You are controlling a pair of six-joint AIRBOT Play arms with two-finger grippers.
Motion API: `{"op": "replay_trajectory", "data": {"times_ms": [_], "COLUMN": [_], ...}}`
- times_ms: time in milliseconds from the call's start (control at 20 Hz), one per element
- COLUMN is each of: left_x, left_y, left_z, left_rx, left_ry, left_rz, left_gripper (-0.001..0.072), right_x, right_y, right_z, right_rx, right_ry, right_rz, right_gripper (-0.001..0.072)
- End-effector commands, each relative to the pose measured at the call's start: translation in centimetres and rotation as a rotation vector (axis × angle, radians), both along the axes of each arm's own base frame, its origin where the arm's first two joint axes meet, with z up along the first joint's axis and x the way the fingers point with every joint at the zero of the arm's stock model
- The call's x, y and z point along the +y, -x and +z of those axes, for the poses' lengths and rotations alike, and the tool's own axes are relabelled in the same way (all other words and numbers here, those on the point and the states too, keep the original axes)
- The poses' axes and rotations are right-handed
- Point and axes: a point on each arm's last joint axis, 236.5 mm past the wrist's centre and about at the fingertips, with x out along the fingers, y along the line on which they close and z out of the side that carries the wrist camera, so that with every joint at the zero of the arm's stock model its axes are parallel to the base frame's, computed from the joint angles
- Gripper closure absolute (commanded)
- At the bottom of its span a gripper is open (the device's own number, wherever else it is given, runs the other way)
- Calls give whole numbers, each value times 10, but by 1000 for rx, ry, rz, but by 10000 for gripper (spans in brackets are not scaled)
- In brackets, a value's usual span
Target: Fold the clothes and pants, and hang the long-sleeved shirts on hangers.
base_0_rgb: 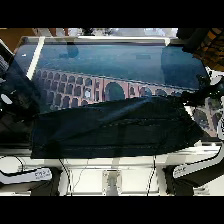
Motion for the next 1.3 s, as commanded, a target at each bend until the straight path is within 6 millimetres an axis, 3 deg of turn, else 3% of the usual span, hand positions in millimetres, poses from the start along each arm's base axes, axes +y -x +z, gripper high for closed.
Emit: {"op": "replay_trajectory", "data": {"times_ms": [0, 150, 300, 550, 950, 1050, 1250], "left_x": [2, 0, -3, -2, -2, -2, -2], "left_y": [-5, -12, -19, -21, -21, -21, -22], "left_z": [-12, -19, -21, -21, -21, -21, -21], "left_rx": [0, -20, -43, -52, -53, -53, -55], "left_ry": [2, 17, 36, 31, 30, 30, 29], "left_rz": [5, 18, 36, 37, 37, 38, 38], "left_gripper": [422, 484, 491, 495, 497, 630, 656], "right_x": [8, 17, 25, 19, -22, -23, -23], "right_y": [-4, -7, -23, -42, -58, -57, -57], "right_z": [-16, -27, -32, -29, 17, 12, -11], "right_rx": [10, 29, -11, -82, -109, -96, -63], "right_ry": [-15, -26, -16, 16, 182, 184, 164], "right_rz": [3, -4, -1, -33, 30, 32, -6], "right_gripper": [272, 275, 275, 320, 308, 308, 308]}}
